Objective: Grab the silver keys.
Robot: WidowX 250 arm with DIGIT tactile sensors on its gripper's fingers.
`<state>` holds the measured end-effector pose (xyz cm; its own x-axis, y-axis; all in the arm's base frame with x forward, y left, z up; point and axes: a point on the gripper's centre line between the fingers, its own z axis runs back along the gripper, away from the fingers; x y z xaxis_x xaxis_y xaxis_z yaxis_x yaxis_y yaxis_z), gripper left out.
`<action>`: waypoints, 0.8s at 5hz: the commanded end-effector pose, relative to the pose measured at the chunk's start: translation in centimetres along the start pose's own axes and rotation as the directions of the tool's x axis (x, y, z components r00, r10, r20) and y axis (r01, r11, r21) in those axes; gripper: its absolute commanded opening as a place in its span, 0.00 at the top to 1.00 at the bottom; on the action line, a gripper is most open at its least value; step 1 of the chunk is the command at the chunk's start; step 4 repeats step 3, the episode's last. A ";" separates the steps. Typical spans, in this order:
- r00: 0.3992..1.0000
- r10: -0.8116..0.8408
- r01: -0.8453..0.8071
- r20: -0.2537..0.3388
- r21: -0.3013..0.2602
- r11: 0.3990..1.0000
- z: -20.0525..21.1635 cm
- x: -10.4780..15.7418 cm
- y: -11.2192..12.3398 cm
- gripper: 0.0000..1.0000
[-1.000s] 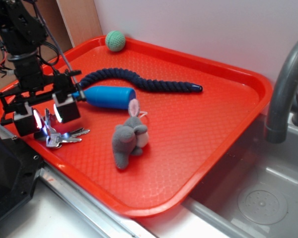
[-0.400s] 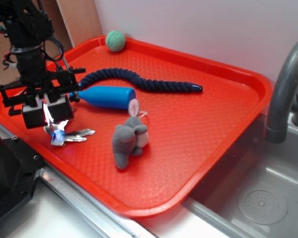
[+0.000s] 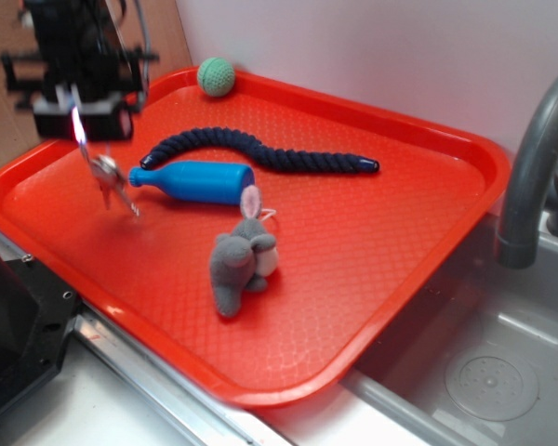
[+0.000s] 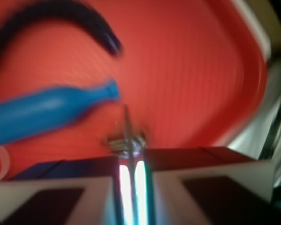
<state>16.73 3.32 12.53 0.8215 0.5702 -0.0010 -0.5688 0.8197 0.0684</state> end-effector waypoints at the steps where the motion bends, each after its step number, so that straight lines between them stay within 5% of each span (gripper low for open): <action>1: 0.854 -0.453 0.454 0.256 0.058 0.889 11.7 0.0 0.5 1.00; 3: 0.628 -0.735 0.750 0.254 0.052 0.659 12.3 -0.4 -1.5 1.00; 4: 0.628 -0.735 0.750 0.254 0.052 0.659 12.3 -0.4 -1.5 1.00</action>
